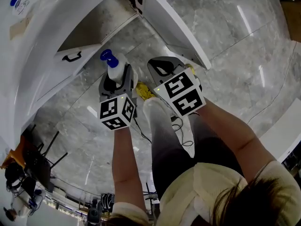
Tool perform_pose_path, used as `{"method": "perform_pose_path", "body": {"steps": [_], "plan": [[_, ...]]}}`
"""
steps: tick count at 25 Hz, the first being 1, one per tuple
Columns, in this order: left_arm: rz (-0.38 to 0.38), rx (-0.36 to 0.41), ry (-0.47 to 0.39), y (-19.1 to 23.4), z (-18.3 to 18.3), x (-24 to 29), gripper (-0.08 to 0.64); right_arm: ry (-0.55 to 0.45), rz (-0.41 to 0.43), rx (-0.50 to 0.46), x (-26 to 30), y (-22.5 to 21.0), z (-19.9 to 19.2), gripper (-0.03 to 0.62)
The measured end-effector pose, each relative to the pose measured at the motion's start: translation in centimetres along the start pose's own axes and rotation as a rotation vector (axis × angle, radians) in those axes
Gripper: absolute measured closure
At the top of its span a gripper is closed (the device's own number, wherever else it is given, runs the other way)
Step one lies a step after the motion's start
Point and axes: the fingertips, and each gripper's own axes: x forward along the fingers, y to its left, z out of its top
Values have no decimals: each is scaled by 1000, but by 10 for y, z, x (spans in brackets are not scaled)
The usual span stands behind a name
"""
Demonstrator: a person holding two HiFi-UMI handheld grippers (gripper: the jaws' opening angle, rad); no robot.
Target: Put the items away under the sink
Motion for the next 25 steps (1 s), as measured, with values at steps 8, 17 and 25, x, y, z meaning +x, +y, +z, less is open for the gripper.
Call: {"method": "perform_pose_path", "body": {"steps": [8, 17, 25], "plan": [[-7, 16, 17, 11, -15, 30, 265, 9, -24, 23, 21, -13, -14, 566], [-13, 52, 37, 21, -23, 55, 265, 20, -32, 42, 41, -23, -29, 566], [-9, 93, 61, 36, -29, 91, 267, 8, -41, 51, 64, -33, -33, 566]]}}
